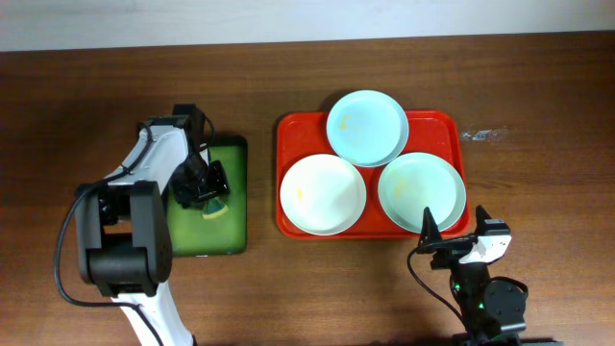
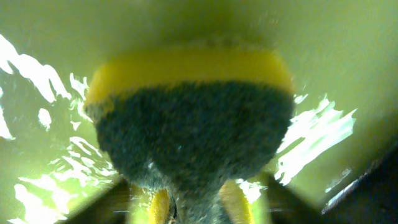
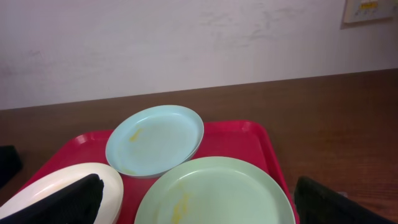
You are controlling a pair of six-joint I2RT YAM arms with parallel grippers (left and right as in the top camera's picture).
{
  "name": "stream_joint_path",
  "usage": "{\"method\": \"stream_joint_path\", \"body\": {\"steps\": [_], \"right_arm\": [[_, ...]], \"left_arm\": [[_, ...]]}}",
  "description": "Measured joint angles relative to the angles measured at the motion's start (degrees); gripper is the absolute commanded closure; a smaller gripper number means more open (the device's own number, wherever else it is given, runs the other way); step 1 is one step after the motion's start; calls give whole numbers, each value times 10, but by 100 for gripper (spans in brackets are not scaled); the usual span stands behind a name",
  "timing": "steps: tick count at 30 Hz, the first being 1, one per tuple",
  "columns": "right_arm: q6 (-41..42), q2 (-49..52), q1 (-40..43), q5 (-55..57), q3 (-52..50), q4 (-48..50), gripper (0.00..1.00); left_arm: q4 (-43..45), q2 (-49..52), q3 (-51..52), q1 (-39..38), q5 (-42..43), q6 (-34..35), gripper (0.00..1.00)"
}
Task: Clean dirty plates on tray and stack at the side
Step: 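Reach the left gripper into the green tray and grasp the sponge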
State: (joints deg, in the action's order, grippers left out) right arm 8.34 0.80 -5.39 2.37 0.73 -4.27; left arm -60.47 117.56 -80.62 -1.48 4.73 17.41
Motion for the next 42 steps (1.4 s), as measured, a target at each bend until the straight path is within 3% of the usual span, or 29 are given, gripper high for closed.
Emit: {"method": "stream_joint_path", "body": {"steps": [2,3,5,7,8,9,10,13,14,20,22,23,24,28,33,38,42], "right_arm": [[0,0,0,0,0,0,2],[0,0,0,0,0,0,2],[0,0,0,0,0,0,2],[0,0,0,0,0,0,2],[0,0,0,0,0,0,2],[0,0,0,0,0,0,2],[0,0,0,0,0,0,1],[0,0,0,0,0,0,2],[0,0,0,0,0,0,2],[0,0,0,0,0,0,2],[0,0,0,0,0,0,2],[0,0,0,0,0,0,2],[0,0,0,0,0,0,2],[0,0,0,0,0,0,2],[0,0,0,0,0,0,2],[0,0,0,0,0,0,2],[0,0,0,0,0,0,2]], "left_arm": [[-12,0,0,0,0,2,0],[-16,0,0,0,0,2,10],[-23,0,0,0,0,0,49],[-28,0,0,0,0,0,100],[-34,0,0,0,0,1,99],[-40,0,0,0,0,2,71],[-47,0,0,0,0,1,5],[-58,0,0,0,0,0,1],[-60,0,0,0,0,2,6],[-85,0,0,0,0,1,100],[-86,0,0,0,0,2,100],[-86,0,0,0,0,2,76],[-85,0,0,0,0,2,1],[-49,0,0,0,-2,0,1],[-13,0,0,0,-2,1,97],[-74,1,-29,0,-2,0,100],[-215,5,-166,0,-2,0,100]]}}
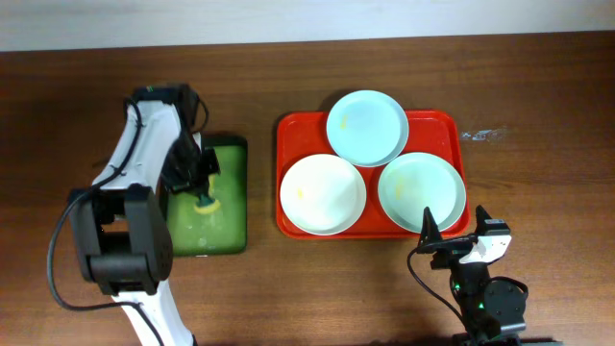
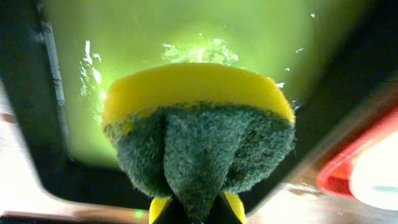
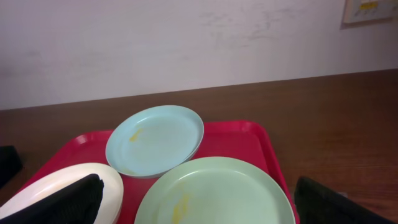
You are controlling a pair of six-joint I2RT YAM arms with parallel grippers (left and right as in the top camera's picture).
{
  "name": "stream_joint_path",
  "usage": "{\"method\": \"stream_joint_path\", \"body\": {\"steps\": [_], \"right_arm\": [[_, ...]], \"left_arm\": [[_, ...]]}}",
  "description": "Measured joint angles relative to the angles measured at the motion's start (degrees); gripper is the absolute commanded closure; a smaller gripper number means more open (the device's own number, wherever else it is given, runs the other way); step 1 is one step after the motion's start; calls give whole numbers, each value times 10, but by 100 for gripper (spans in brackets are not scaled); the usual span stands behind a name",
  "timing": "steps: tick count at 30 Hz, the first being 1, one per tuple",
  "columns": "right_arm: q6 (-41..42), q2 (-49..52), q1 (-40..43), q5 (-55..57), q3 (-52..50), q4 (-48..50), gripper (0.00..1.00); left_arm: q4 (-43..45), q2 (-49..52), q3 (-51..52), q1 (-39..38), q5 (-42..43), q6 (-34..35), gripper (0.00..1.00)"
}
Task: Clean dirty plates on tray and stack at the side
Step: 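Reach the left gripper into the green tray and grasp the sponge, then carry the sponge with the left gripper onto the white plate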
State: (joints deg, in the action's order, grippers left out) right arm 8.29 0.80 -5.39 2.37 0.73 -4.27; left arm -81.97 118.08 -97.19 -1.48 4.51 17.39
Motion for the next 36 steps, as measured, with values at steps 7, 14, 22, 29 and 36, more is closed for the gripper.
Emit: {"method": "stream_joint_path", "body": {"steps": [7,14,22,29,36], "right_arm": [[1,0,0,0,0,0,2],[0,0,0,0,0,0,2],[1,0,0,0,0,0,2],[0,0,0,0,0,0,1],[0,-1,0,0,0,0,2]], "left_arm": [[-37,1,-112,0,-10,0,100],[22,5,19,14,2,-1,100],[-32,-89,-87,-97,52,-5,100],[313,-88,118,-314,56,129,100],[471,-88,178,-371,-27,228,100]]}}
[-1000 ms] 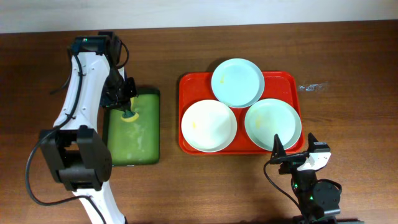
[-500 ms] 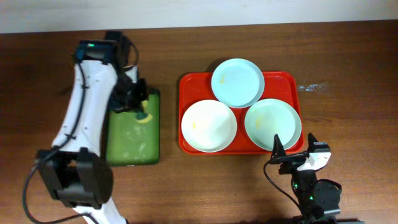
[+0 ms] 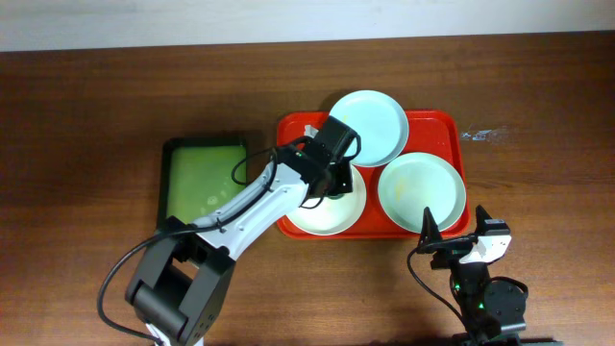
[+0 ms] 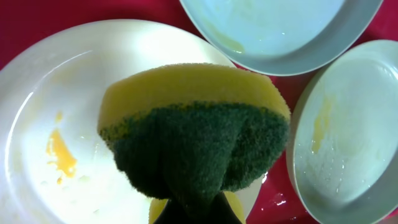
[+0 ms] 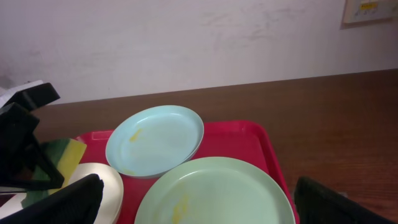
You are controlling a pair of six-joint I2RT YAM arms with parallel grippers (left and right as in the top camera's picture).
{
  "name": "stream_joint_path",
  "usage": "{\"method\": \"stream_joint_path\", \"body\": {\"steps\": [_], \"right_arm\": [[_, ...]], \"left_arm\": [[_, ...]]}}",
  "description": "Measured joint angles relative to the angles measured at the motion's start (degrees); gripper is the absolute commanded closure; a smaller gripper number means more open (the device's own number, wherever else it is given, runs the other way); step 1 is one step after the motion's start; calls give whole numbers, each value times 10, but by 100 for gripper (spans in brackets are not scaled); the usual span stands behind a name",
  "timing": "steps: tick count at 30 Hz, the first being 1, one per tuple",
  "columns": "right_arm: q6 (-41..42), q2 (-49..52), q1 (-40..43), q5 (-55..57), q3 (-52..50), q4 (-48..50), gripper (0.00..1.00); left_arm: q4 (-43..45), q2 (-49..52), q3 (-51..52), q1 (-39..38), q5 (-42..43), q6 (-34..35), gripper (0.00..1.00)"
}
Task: Clean dirty plates on tray and stack at the side
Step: 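Carry the sponge with the left gripper onto the white plate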
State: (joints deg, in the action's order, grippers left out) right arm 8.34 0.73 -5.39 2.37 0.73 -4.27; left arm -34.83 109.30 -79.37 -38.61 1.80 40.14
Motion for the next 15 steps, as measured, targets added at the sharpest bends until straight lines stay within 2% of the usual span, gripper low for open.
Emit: {"method": "stream_joint_path", "body": {"steps": [1,3,4,5,7,10,11,12,13,15], "right_arm": [[0,0,0,0,0,0,2],[0,0,0,0,0,0,2],[0,0,0,0,0,0,2],[0,0,0,0,0,0,2],[0,0,0,0,0,0,2],[0,0,0,0,0,0,2],[0,0,0,0,0,0,2],[0,0,0,0,0,0,2],[0,0,0,0,0,0,1],[0,0,0,0,0,0,2]], "left_arm": [[0,0,0,-2,-6,1,99],[1,2,0,-7,-12,2,89],[2,6,0,-9,-13,5,81],[3,24,0,-13,-14,6,66],[3,48,0,-17,-14,10,45],[-13,57,-2,-10,-16,12,41],[-37,53,-7,0,-16,11,37],[-57,43,-14,12,-16,11,25],[-74,21,-22,26,-16,11,2],[-106,-56,-37,62,-17,7,1]]}}
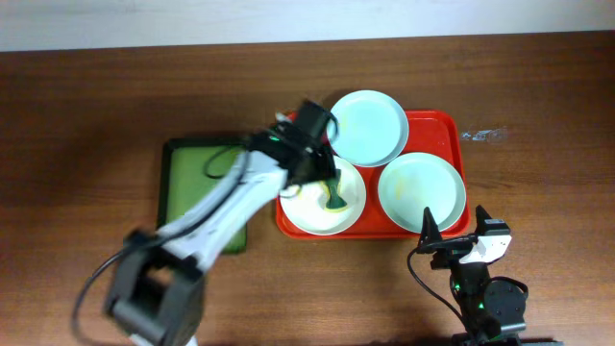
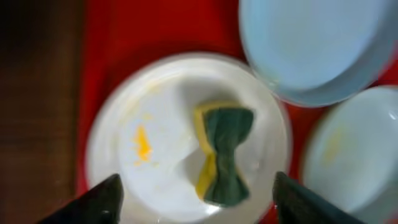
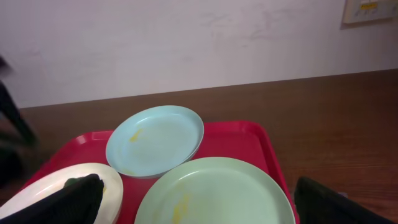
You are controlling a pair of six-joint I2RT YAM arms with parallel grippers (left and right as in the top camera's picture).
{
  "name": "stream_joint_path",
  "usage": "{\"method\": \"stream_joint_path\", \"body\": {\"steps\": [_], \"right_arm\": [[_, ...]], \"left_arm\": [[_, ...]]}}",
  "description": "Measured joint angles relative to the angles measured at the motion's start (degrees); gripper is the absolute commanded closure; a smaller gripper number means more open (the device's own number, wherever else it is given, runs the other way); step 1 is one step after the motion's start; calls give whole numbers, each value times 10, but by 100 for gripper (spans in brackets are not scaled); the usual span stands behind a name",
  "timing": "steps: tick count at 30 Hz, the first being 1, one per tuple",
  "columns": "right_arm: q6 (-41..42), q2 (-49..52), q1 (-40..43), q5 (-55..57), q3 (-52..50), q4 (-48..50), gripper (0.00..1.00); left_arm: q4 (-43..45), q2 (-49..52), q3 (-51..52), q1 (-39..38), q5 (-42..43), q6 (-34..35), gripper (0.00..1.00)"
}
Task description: Clean dirty plates on tray and stack at the side
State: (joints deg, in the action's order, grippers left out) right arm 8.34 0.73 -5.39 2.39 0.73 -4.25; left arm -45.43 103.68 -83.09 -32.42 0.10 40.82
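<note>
A red tray [image 1: 452,130] holds three plates: white [image 1: 306,204], pale blue [image 1: 367,127] and pale green [image 1: 421,192]. A yellow-and-green sponge [image 2: 221,155] lies pinched on the white plate, beside a yellow smear [image 2: 142,134]. My left gripper [image 2: 196,182] hangs open above that plate, its fingers wide on either side of the sponge and not touching it. The left arm is blurred in the overhead view. Near the table's front edge my right gripper [image 3: 199,193] is open and empty, looking at the green plate [image 3: 217,193], which also has a yellow smear.
Left of the tray stands a black basin of green liquid [image 1: 187,173], partly under the left arm. A small shiny scrap [image 1: 483,135] lies on the wooden table right of the tray. A pale wall runs along the far edge.
My left gripper was shut on the sponge close over the white plate. It is now open and higher, and the sponge lies on the plate. The right arm has not moved.
The left gripper first held the sponge down in the green liquid of the basin. It then held it clear above the basin, then over the white plate on the tray. Now the sponge rests on that plate, let go. The right gripper stayed open throughout.
</note>
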Motion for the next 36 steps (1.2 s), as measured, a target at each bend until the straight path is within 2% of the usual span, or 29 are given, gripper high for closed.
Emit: {"method": "stream_joint_path", "body": {"steps": [3,5,8,12,13,14,15,16,17,18,20,21,22,24,26,27,29,31,33,35,36], "right_arm": [[0,0,0,0,0,0,2],[0,0,0,0,0,0,2],[26,0,0,-17,0,9,1],[207,0,0,-217,-1,43,2],[281,1,0,-261,-1,96,2],[313,1,0,-280,-1,128,2],[354,4,0,-306,2,240,2],[373,0,0,-319,6,298,2],[386,0,0,-320,21,304,2],[384,-1,0,-321,39,280,2],[327,25,0,-315,153,102,2],[273,47,1,-300,236,-39,1],[226,96,1,-274,322,-174,2],[153,228,0,-218,481,-366,2],[115,360,0,-200,589,-473,0],[104,429,1,-224,621,-484,15],[93,523,1,-303,638,-461,37],[87,626,-3,-338,640,-454,39],[83,731,-23,-327,641,-445,38],[80,792,-37,-315,641,-434,38],[77,868,-55,-303,641,-407,38]], "left_arm": [[-89,-117,-16,53,-30,-23,1],[-145,-121,-16,67,-65,-31,1],[-181,-118,-14,72,-104,-35,1],[-188,-118,-14,72,-120,-37,1],[-192,-118,-14,72,-122,-37,1],[-195,-118,-14,72,-124,-37,1],[-197,-118,-14,72,-124,-37,1],[-198,-118,-14,72,-125,-37,1],[-198,-118,-14,72,-126,-37,1],[-197,-118,-14,72,-126,-37,1],[-198,-118,-14,72,-126,-37,1],[-197,-118,-14,72,-126,-37,1],[-198,-118,-14,72,-126,-37,1],[-197,-118,-13,72,-126,-37,1],[-198,-118,-12,72,-126,-37,1],[-197,-118,-12,72,-126,-37,1],[-197,-118,-12,72,-126,-37,1],[-198,-118,-12,72,-126,-37,1],[-198,-118,-12,72,-126,-37,1],[-197,-118,-12,72,-126,-37,1],[-197,-118,-12,72,-126,-37,1]]}}
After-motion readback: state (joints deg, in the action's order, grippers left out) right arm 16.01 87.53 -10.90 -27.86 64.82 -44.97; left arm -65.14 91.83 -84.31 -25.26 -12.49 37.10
